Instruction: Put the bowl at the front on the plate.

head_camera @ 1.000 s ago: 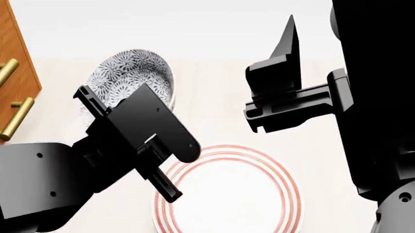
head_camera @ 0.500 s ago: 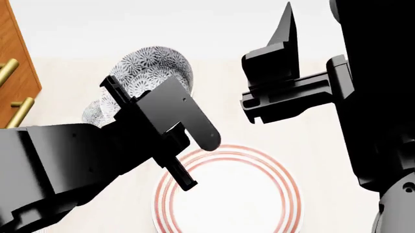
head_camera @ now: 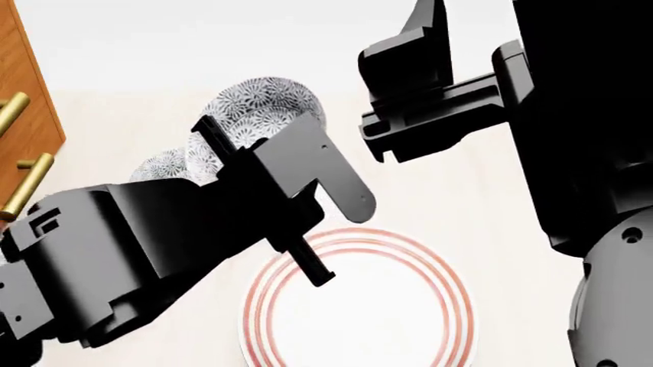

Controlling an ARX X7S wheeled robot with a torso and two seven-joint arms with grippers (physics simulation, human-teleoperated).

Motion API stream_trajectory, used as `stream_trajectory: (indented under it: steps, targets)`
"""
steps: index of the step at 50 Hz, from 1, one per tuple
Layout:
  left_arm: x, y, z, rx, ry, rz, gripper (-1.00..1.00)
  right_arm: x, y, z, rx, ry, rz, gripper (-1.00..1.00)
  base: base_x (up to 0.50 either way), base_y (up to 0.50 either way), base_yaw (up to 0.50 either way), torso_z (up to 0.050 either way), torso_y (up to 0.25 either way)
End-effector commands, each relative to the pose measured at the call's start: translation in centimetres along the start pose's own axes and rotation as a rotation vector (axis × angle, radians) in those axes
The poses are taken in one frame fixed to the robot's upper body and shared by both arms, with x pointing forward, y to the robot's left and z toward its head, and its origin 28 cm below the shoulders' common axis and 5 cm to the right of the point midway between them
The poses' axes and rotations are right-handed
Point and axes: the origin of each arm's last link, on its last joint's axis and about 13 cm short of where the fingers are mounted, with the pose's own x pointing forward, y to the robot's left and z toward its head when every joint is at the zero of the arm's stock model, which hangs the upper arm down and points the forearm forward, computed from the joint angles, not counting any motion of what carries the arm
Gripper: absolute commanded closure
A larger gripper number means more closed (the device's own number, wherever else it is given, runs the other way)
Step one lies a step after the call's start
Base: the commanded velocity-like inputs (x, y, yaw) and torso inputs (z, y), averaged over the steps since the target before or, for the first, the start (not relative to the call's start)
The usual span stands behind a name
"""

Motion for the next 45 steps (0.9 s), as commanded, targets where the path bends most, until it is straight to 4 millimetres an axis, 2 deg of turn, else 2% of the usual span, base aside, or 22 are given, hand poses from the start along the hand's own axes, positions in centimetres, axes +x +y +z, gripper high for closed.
stream_trajectory:
  steps: [1, 28, 45]
  targets:
    - [1.1, -0.7, -0.2, 0.008, 0.011, 0.008, 1.00, 0.6, 0.0, 0.5, -0.013, -0.012, 0.017, -1.00, 0.00, 0.00, 0.00, 0.000, 0.000]
    - [1.9, -4.2, 0.0, 0.039, -0.017, -0.088, 1.00, 0.7, 0.3, 1.1, -0.023, -0.050, 0.080, -1.00, 0.00, 0.00, 0.00, 0.000, 0.000]
    - [2.2, -6.6, 0.1, 0.072, -0.016, -0.142, 1.00, -0.2, 0.1, 1.2, -0.032, -0.051, 0.075, -1.00, 0.00, 0.00, 0.00, 0.000, 0.001]
